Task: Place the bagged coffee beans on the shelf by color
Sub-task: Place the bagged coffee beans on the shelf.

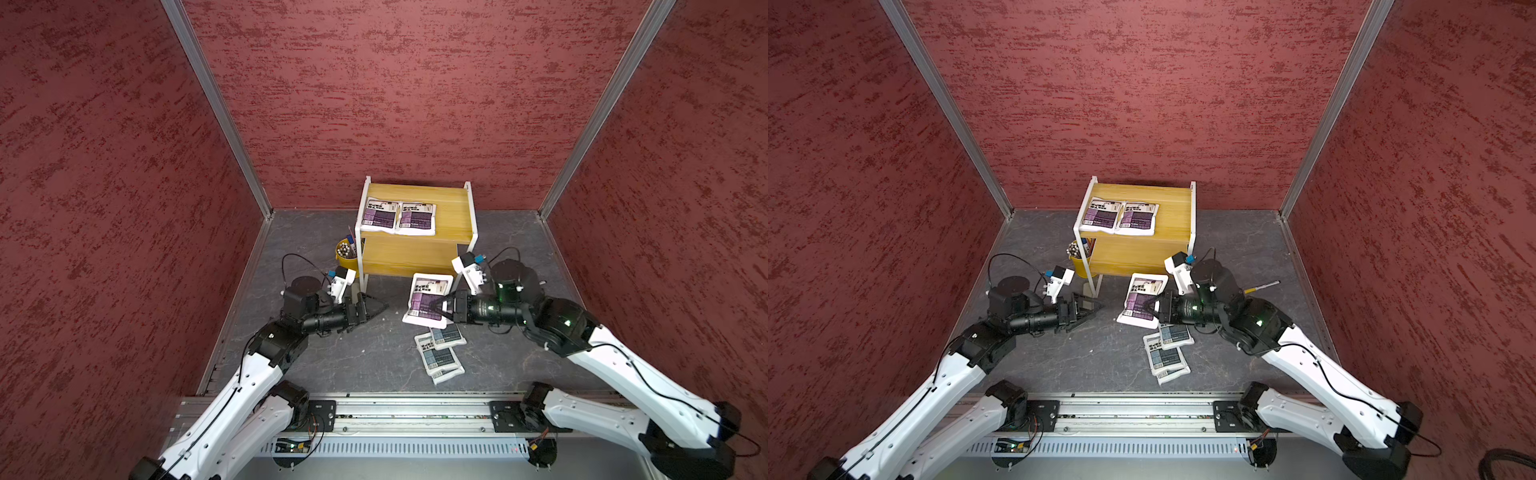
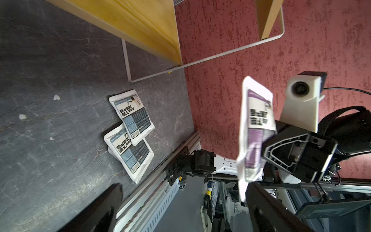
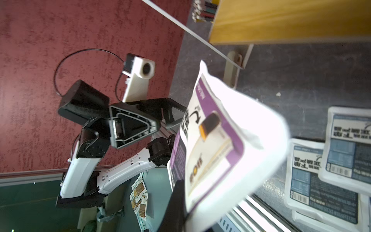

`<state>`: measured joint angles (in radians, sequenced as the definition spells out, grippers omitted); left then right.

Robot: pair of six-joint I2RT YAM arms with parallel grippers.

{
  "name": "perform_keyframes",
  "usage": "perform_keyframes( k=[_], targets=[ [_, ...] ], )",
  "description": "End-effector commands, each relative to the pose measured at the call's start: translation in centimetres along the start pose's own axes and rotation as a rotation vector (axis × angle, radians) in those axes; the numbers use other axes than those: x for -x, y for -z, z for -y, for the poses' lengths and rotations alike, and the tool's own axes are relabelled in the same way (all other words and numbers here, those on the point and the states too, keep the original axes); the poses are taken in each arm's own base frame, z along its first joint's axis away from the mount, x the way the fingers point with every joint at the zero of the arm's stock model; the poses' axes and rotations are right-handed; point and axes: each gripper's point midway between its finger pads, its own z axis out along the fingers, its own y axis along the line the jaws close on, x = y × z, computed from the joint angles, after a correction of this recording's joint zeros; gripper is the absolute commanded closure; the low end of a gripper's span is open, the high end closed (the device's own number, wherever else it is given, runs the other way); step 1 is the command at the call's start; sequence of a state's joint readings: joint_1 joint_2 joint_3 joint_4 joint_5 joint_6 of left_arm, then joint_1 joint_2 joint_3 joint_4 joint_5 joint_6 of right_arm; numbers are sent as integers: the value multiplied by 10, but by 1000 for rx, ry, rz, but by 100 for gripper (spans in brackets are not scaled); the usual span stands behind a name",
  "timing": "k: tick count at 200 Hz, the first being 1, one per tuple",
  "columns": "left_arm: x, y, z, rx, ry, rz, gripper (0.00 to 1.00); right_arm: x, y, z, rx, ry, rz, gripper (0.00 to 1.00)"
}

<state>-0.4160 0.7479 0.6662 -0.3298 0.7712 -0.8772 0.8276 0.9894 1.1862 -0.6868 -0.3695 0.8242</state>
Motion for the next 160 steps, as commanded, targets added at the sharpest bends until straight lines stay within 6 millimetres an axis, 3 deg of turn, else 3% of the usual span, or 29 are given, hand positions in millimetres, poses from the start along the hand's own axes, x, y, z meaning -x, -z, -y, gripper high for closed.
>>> perform_keyframes(
  k=[1, 28, 54, 110, 120, 160],
  targets=[
    [11, 15, 54, -128, -50, 7, 0, 13, 23, -21, -43, 89, 3, 93],
    [24, 25, 82, -160, -83, 14, 0, 45, 40, -54, -38, 151, 48, 93],
    [33, 28, 90, -168, -96, 18, 0, 80, 48, -65, -44, 177, 94, 93],
    [47, 30, 90, -171, -100, 25, 0, 161, 54, -56, -19, 141, 164, 94],
    [50, 30, 92, -177, -108, 24, 0, 176, 47, -47, -26, 125, 155, 94],
    [62, 31, 96, -171, -130, 35, 0, 208, 56, -30, -24, 88, 159, 94]
  ],
)
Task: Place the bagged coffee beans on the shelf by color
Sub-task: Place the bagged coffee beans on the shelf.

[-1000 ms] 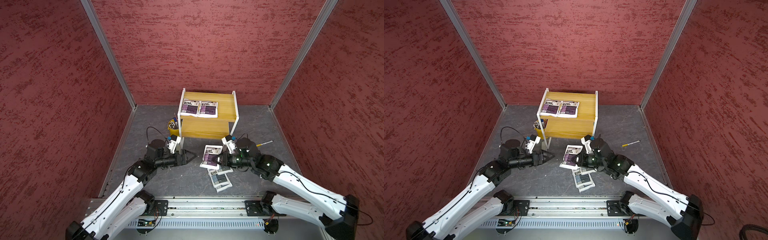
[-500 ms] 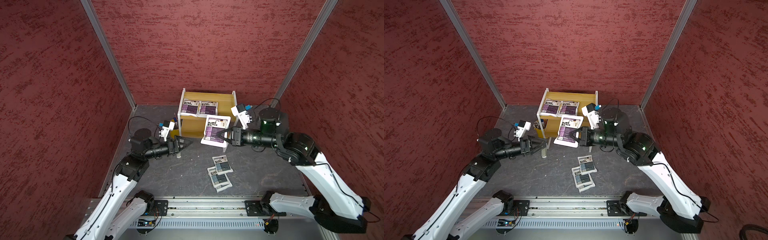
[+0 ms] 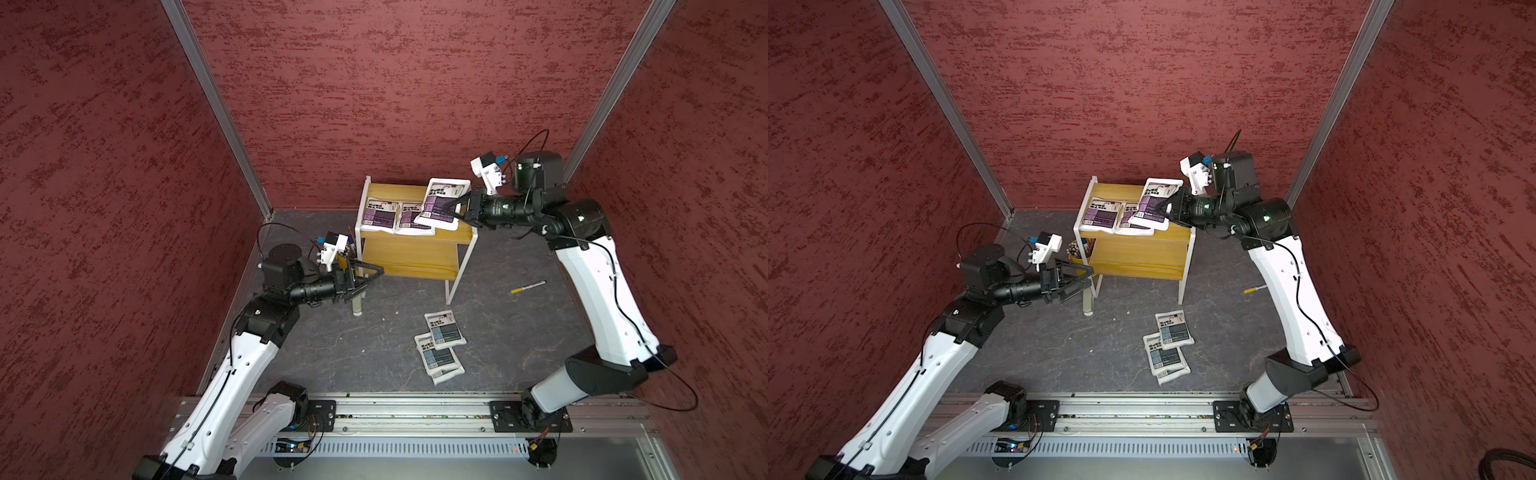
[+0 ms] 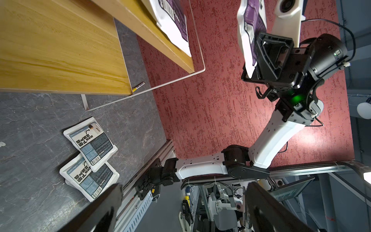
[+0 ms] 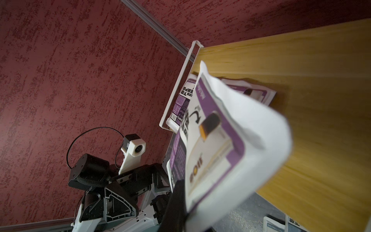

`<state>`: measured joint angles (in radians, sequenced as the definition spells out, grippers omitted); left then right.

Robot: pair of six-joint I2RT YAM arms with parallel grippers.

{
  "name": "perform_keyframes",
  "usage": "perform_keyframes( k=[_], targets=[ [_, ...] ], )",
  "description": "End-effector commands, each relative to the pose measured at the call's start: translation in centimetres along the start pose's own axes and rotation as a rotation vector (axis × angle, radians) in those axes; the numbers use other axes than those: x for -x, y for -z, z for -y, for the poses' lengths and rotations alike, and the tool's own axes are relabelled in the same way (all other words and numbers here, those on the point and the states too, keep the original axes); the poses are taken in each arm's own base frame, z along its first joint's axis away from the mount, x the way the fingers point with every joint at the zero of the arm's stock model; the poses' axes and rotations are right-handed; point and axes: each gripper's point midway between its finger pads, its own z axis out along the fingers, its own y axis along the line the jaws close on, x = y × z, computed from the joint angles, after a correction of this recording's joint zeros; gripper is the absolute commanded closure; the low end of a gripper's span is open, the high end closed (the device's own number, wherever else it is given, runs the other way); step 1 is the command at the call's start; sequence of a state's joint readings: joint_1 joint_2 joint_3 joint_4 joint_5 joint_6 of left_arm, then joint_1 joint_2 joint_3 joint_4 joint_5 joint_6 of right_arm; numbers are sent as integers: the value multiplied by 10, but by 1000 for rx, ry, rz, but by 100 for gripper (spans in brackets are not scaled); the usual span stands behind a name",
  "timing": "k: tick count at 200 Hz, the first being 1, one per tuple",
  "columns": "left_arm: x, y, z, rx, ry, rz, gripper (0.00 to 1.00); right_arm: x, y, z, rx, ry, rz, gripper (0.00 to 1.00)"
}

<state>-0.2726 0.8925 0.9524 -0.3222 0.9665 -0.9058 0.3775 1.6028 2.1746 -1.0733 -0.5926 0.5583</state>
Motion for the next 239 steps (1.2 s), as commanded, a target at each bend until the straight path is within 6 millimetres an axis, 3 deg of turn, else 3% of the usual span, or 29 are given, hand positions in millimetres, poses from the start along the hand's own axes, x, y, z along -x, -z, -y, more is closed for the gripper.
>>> perform_keyframes(
  k=[1, 45, 112, 239],
  targets=[
    [8, 4, 18, -28, -75, 7, 0, 6, 17, -4, 46, 14, -21, 94],
    [32, 1, 24, -10, -83, 15, 0, 18, 27, 16, 51, -48, -40, 94],
    [53, -2, 23, 8, -71, 21, 0, 17, 17, 43, -11, -74, -102, 94],
    [47, 0, 4, 39, -39, 25, 0, 11, -1, 86, -92, -91, -176, 93]
  ],
)
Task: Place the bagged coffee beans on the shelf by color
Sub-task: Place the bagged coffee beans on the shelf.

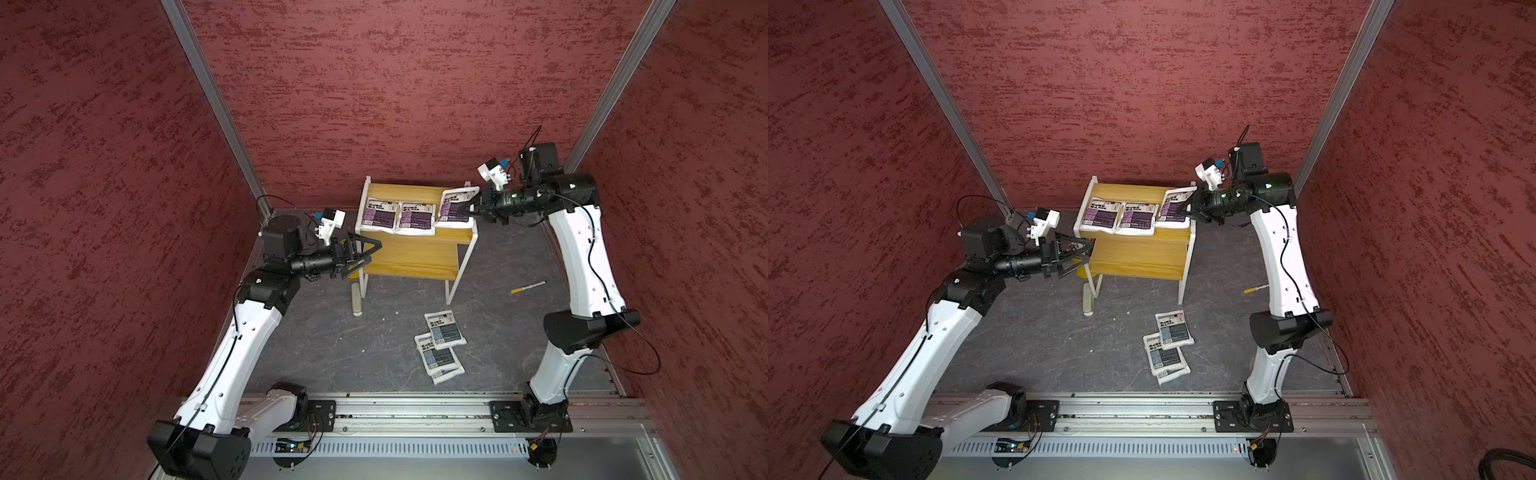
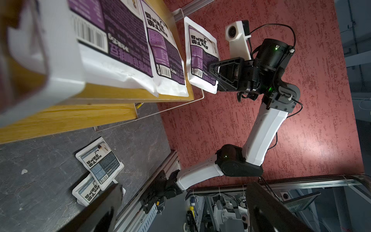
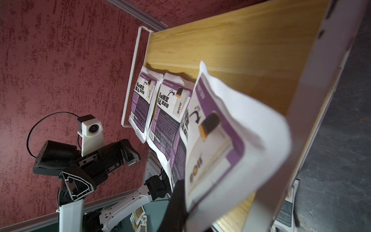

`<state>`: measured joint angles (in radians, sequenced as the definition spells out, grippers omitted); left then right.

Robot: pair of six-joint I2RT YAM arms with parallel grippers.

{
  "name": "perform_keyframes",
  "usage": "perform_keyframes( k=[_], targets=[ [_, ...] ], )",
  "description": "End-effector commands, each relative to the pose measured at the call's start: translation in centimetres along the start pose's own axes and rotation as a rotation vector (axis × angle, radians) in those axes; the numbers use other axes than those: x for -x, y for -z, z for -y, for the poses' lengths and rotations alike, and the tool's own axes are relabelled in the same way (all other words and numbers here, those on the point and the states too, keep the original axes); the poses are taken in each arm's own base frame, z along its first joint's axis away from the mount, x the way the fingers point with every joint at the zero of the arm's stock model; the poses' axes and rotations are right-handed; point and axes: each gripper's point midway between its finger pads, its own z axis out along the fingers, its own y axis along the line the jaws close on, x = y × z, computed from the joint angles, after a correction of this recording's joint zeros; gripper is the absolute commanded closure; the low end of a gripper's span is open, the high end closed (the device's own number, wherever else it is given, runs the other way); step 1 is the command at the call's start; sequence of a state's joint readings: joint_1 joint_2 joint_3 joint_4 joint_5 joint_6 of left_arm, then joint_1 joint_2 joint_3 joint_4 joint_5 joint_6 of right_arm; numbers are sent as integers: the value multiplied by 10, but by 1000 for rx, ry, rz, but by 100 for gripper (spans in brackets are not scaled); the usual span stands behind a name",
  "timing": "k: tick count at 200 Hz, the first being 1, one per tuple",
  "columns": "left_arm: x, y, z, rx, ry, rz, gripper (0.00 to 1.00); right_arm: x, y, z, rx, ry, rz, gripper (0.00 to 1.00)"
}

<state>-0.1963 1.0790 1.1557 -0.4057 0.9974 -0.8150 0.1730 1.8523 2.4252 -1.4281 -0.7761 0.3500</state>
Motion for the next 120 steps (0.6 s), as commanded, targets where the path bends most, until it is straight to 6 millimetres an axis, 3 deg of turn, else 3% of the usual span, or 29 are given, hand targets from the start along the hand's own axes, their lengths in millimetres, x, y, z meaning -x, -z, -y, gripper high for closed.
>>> perform_keyframes(
  k=[1, 53, 72, 120],
  targets=[
    [-4, 4, -1, -1, -17, 2, 0, 1, 3, 5, -22, 22, 4, 93],
    [-9, 5, -7, 8, -4, 3, 0, 6, -2, 19, -69, 16, 7, 86],
    [-10, 5, -10, 12, 4, 3, 0, 6, -3, 23, -86, 13, 7, 77],
    [-10, 4, -13, 16, 11, 4, 0, 8, 0, 22, -95, 21, 26, 67]
  ],
)
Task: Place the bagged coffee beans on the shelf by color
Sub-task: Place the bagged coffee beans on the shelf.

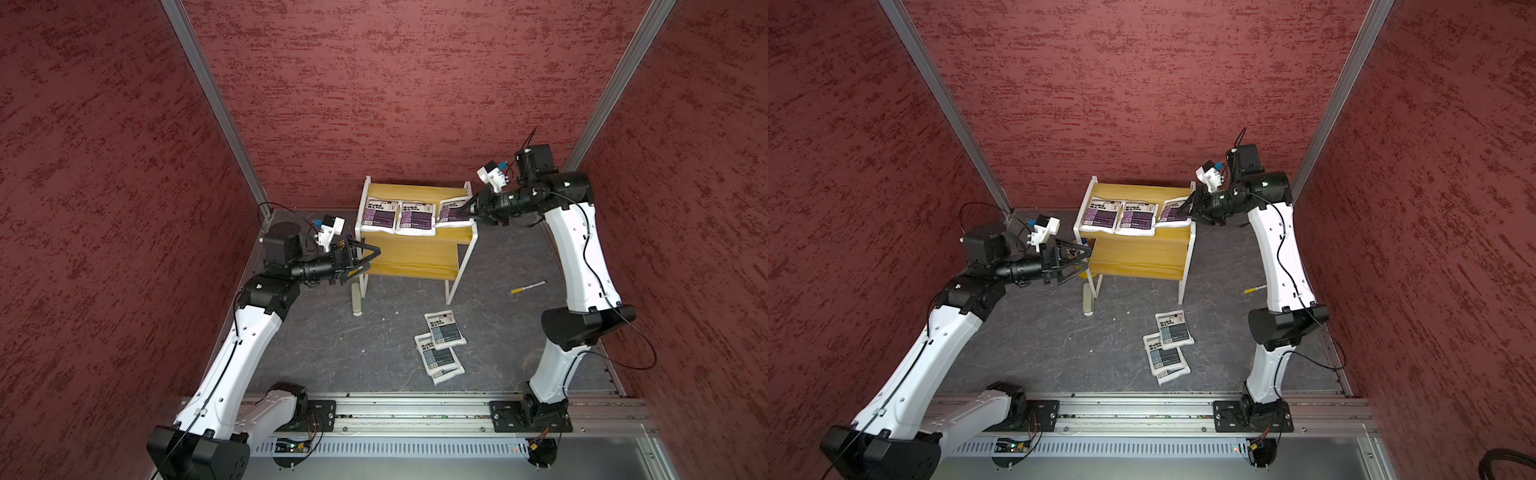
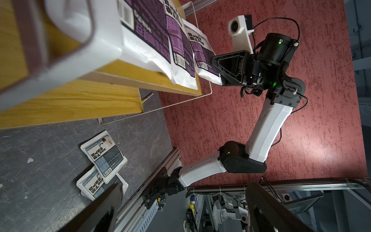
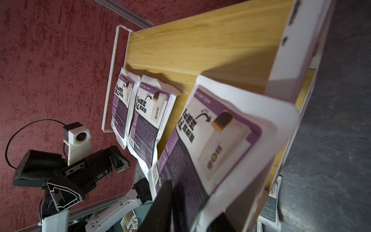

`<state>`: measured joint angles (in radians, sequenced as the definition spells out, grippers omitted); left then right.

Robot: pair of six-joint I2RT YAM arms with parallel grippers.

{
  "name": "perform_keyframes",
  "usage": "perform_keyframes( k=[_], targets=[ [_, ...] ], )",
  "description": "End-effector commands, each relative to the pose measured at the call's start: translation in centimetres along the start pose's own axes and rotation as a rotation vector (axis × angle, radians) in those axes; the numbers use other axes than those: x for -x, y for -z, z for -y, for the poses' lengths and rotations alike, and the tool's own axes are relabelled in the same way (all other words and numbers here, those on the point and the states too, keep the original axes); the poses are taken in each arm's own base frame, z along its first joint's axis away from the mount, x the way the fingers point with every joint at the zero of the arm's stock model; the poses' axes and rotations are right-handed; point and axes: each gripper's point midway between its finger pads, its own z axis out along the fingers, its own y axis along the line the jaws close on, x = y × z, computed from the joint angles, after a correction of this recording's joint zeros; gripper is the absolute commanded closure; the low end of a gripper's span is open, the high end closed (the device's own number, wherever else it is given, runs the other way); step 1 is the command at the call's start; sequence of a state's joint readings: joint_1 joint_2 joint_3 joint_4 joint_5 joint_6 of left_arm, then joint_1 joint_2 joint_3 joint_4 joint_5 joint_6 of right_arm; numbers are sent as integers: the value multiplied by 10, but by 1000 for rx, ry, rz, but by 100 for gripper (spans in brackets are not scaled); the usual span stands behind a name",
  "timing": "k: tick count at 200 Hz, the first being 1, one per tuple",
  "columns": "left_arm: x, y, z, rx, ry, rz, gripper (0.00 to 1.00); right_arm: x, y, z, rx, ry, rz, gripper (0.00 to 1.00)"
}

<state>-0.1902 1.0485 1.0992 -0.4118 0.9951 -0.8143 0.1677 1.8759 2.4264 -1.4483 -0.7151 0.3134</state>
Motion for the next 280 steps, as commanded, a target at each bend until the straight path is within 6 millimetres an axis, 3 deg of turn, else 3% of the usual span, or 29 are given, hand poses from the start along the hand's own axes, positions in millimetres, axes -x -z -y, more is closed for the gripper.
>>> perform_keyframes(
  k=[1, 39, 172, 280],
  targets=[
    [-1, 3, 0, -1, -15, 7, 0, 5, 6, 2, -26, 16, 29, 67],
    [-1, 3, 0, -1, -15, 8, 0, 8, 14, 3, -60, 23, 68, 60],
    [-9, 3, -10, 7, 5, -3, 0, 28, 18, -9, -21, 26, 148, 59],
    [-13, 4, -12, 9, 10, 1, 0, 14, 33, -11, -62, 57, 151, 59]
  ],
)
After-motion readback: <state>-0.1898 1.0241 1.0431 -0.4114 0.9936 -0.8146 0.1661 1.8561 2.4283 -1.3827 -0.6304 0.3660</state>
